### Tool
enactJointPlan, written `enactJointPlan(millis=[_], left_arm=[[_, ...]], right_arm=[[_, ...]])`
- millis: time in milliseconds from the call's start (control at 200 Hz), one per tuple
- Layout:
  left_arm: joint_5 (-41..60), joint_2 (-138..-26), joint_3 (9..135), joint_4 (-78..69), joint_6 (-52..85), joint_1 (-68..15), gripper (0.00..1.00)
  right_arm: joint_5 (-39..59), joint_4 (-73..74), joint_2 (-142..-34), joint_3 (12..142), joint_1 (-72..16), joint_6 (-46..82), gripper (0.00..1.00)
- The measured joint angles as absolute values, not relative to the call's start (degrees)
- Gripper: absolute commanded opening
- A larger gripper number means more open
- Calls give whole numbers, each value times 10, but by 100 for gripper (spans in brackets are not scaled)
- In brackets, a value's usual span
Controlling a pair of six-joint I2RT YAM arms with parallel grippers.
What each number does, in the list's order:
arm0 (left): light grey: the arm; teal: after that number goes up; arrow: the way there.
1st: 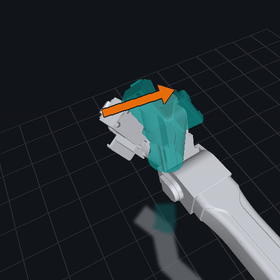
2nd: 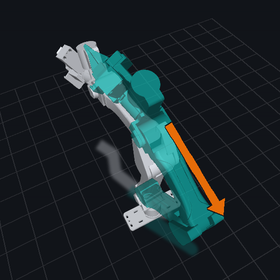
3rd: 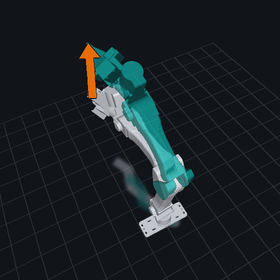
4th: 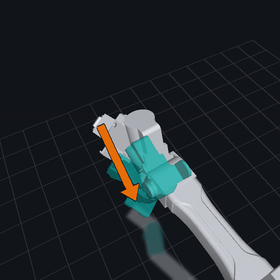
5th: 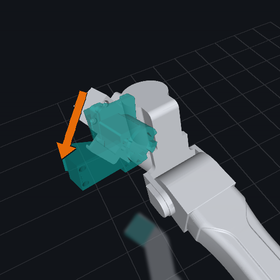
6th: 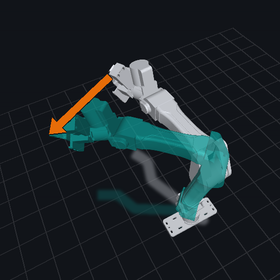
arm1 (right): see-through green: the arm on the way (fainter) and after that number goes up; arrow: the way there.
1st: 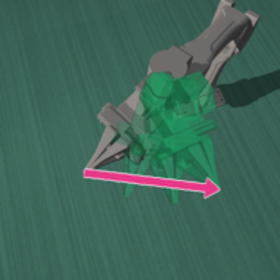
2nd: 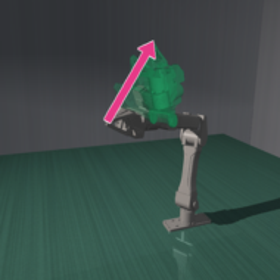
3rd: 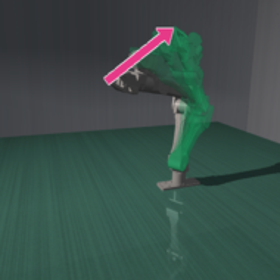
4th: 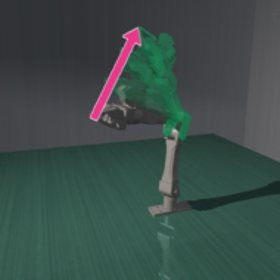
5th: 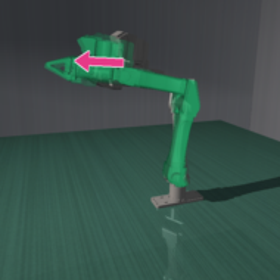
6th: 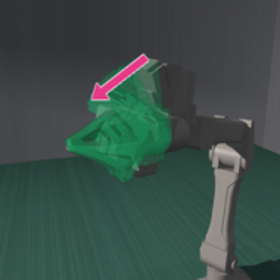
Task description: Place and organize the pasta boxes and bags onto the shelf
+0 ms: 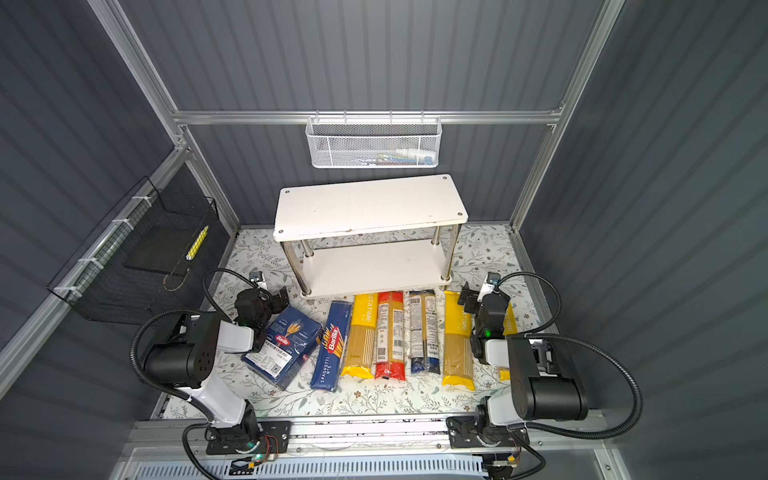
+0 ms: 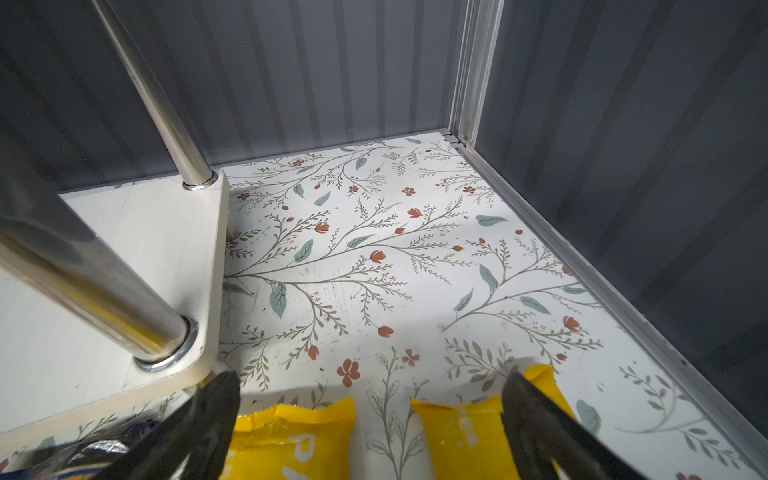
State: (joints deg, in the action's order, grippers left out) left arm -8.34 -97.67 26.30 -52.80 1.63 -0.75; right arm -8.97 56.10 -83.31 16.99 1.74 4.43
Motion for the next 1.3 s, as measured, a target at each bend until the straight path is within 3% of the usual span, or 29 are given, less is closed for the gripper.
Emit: enactJointPlan(millis=[1301], left_arm=[[-83,-977,263,-528,16,-8,99]], right_arm=[[-65,561,-833,170,26,45,99]])
